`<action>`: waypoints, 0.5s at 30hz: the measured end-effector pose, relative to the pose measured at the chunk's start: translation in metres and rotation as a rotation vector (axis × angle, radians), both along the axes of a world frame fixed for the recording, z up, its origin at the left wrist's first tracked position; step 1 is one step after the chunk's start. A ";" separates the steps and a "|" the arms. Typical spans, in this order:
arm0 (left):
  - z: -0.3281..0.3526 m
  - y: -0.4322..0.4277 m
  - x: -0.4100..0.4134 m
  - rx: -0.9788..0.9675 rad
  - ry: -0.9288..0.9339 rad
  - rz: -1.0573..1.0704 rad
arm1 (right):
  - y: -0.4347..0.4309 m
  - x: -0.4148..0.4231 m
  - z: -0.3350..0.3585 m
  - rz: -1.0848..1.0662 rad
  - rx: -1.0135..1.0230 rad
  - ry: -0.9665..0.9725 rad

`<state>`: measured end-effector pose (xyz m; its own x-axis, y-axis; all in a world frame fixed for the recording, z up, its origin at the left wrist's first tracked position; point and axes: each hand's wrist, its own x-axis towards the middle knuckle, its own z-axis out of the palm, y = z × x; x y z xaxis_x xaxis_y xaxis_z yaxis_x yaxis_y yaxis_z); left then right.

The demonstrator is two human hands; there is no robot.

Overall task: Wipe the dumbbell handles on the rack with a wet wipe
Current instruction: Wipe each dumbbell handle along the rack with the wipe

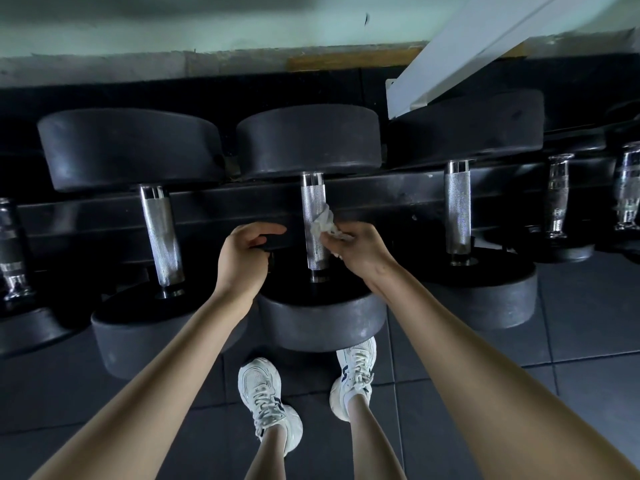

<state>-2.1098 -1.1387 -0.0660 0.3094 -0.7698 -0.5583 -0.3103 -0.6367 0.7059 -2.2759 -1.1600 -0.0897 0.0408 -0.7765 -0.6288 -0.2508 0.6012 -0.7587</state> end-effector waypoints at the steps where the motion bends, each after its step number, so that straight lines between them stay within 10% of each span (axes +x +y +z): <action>1: 0.001 -0.001 0.000 0.001 -0.008 -0.005 | 0.000 -0.002 0.000 0.043 0.002 0.022; 15: 0.045 0.006 -0.008 -0.253 0.100 -0.089 | 0.013 0.018 0.057 -0.005 0.005 0.223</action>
<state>-2.1176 -1.1331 -0.0210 0.1877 -0.9102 -0.3692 -0.2775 -0.4097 0.8690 -2.2580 -1.1469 -0.0324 -0.1037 -0.7733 -0.6255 -0.4090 0.6064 -0.6819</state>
